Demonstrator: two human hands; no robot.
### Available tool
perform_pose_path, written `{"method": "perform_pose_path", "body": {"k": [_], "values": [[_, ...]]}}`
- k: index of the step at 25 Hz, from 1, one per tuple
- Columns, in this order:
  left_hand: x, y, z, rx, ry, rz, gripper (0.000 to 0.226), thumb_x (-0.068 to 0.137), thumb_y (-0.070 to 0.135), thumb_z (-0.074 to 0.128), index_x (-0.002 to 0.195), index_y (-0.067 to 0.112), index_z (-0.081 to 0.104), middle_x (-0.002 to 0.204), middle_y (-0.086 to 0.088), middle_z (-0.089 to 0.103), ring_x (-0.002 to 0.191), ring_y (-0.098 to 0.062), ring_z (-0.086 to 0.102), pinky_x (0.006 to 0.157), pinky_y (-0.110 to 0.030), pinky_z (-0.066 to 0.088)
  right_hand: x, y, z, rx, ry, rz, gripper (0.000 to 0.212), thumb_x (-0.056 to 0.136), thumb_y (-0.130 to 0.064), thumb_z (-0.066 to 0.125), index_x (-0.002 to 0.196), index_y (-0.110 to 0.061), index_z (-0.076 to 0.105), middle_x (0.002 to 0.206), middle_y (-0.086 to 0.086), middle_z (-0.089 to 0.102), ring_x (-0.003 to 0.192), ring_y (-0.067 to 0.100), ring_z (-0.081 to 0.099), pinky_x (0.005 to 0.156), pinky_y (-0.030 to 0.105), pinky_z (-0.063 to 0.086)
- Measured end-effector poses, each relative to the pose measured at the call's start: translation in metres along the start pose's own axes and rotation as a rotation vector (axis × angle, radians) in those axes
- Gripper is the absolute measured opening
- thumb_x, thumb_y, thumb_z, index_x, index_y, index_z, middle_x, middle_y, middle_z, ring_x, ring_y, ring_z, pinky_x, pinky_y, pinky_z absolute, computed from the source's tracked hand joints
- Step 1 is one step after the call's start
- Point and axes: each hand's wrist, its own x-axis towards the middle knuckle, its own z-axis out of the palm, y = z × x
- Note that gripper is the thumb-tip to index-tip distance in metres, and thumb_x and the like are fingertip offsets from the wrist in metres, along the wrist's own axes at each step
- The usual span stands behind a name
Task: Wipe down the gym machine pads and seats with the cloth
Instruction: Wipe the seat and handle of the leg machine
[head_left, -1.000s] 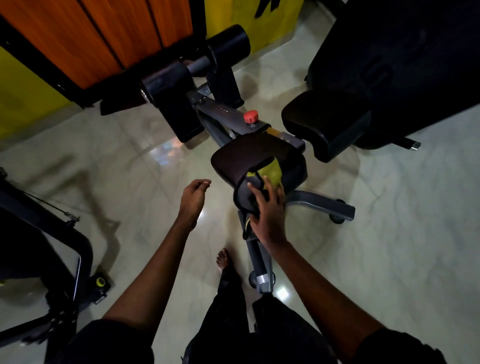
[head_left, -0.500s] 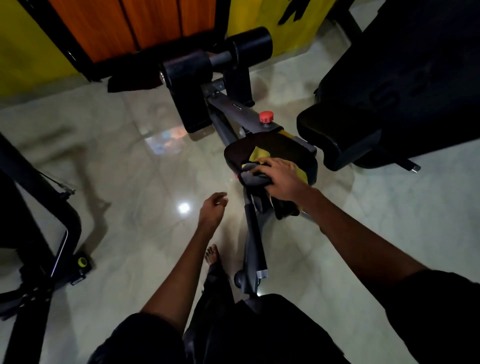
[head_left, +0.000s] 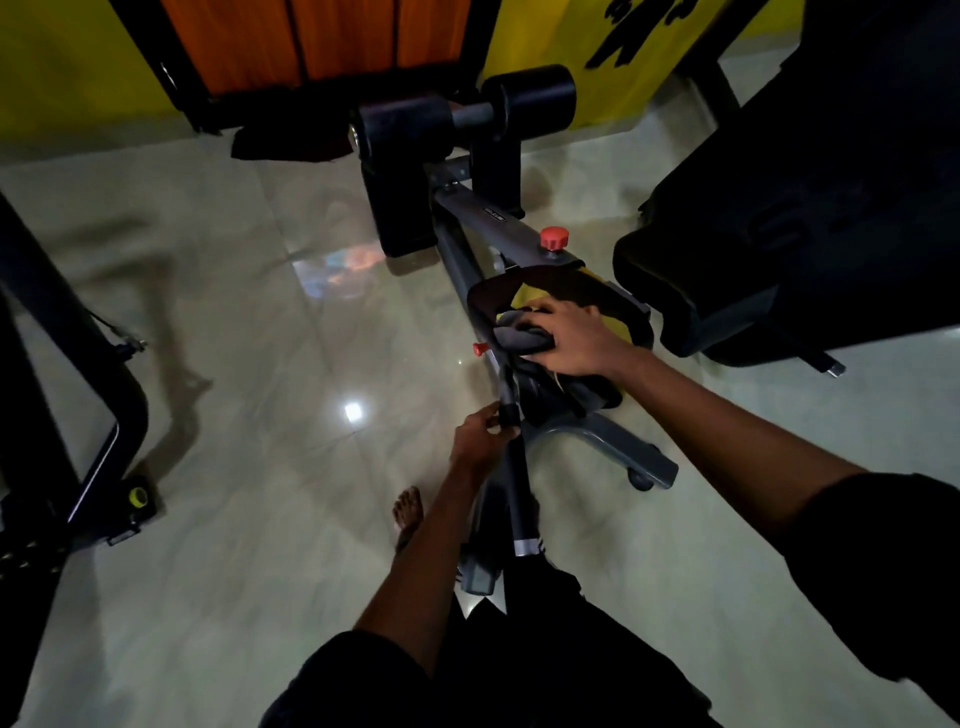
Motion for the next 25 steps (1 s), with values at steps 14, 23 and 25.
{"method": "perform_pose_path", "body": {"k": [14, 23, 25], "values": [[-0.027, -0.019, 0.021, -0.132, 0.149, -0.054, 0.036, 0.079, 0.046, 0.069, 0.103, 0.021, 0.077, 0.086, -0.009, 0.075, 0.087, -0.026, 0.072, 0.079, -0.045, 0.059, -0.034, -0.021, -0.003, -0.326, -0.069, -0.440, 0.059, 0.075, -0.010, 0.067, 0.128, -0.033, 0.060, 0.154, -0.001, 0.033, 0.141, 0.033, 0.031, 0.108, 0.056, 0.031], [-0.043, -0.029, 0.016, -0.270, 0.026, -0.045, 0.027, 0.085, 0.029, 0.074, 0.108, 0.016, 0.076, 0.083, -0.008, 0.070, 0.075, -0.016, 0.062, 0.082, -0.047, 0.057, -0.044, -0.048, 0.023, -0.741, -0.011, -0.519, 0.053, 0.083, -0.031, 0.071, 0.135, -0.027, 0.057, 0.154, 0.004, 0.036, 0.145, 0.037, 0.024, 0.113, 0.057, 0.026], [-0.043, -0.029, 0.017, -0.275, 0.037, -0.045, 0.023, 0.086, 0.026, 0.074, 0.106, 0.015, 0.076, 0.082, -0.007, 0.070, 0.073, -0.016, 0.062, 0.080, -0.046, 0.057, -0.039, -0.042, 0.021, -0.668, 0.005, -0.480, 0.058, 0.079, -0.028, 0.072, 0.135, -0.030, 0.056, 0.151, 0.002, 0.038, 0.141, 0.036, 0.029, 0.109, 0.055, 0.035]]}}
